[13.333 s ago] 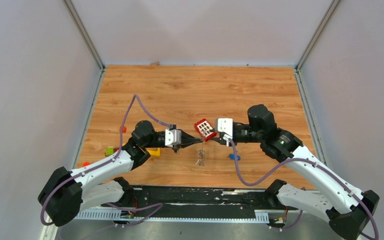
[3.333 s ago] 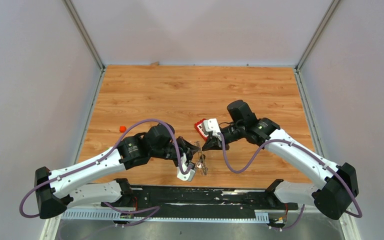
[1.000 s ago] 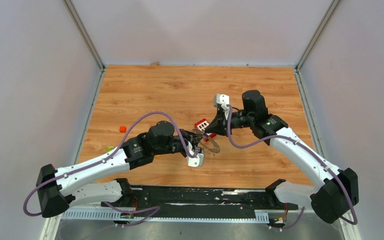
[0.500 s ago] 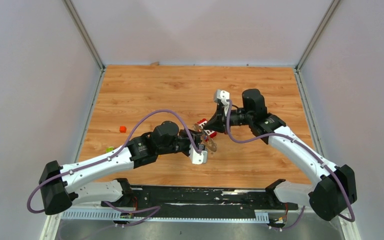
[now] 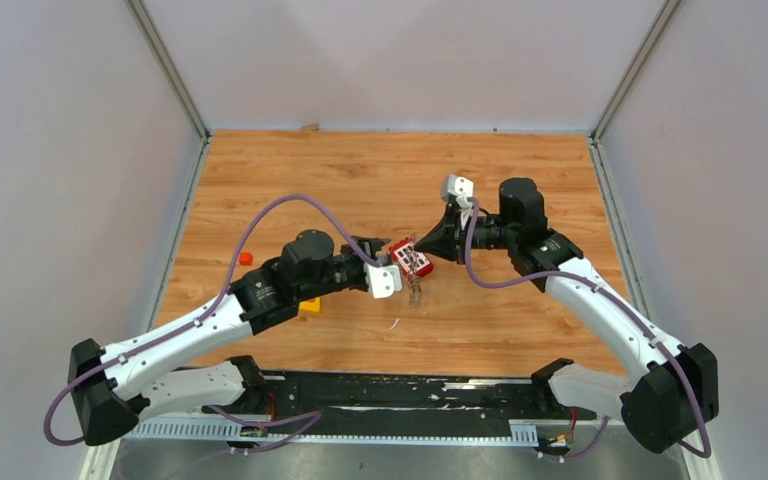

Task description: Put the keys on the keyring

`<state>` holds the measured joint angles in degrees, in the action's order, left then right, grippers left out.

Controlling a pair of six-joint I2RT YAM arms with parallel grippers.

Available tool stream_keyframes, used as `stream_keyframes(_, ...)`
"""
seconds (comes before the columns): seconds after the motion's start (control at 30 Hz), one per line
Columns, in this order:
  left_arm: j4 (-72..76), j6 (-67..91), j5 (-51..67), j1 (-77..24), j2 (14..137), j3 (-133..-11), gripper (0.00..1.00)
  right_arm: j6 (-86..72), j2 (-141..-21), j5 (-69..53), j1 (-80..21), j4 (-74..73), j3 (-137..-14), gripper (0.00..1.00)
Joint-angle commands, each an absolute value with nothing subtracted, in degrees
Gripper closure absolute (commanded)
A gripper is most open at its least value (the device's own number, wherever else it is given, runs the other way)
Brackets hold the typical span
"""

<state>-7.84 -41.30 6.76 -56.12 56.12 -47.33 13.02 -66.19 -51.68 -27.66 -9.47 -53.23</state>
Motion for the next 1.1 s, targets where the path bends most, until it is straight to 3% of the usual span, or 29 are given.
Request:
stream_keyframes(0.0,-5.0,-29.2,9.8,-54.3,59.1,-52.6,0.44,11.2,-64.6,-53.1,-27.5,-5.0,-53.1,1.0)
stream_keyframes(0.6,-5.0,-16.4,22.9,-48.5,66.7,-57.4,0.57,11.3,-63.7,-53.4,-27.3,-4.6,-52.5,1.0)
stream_keyframes(0.87,-4.3,-15.0,25.2,-48.2,67.8,-57.6,0.72,11.4,-64.0,-53.6,-27.3,-4.5,-52.5,1.0)
stream_keyframes(1.07,-3.9,-14.1,25.8,-47.9,68.0,-58.2,0.77,11.7,-64.2,-53.8,-27.3,-4.5,-52.3,1.0)
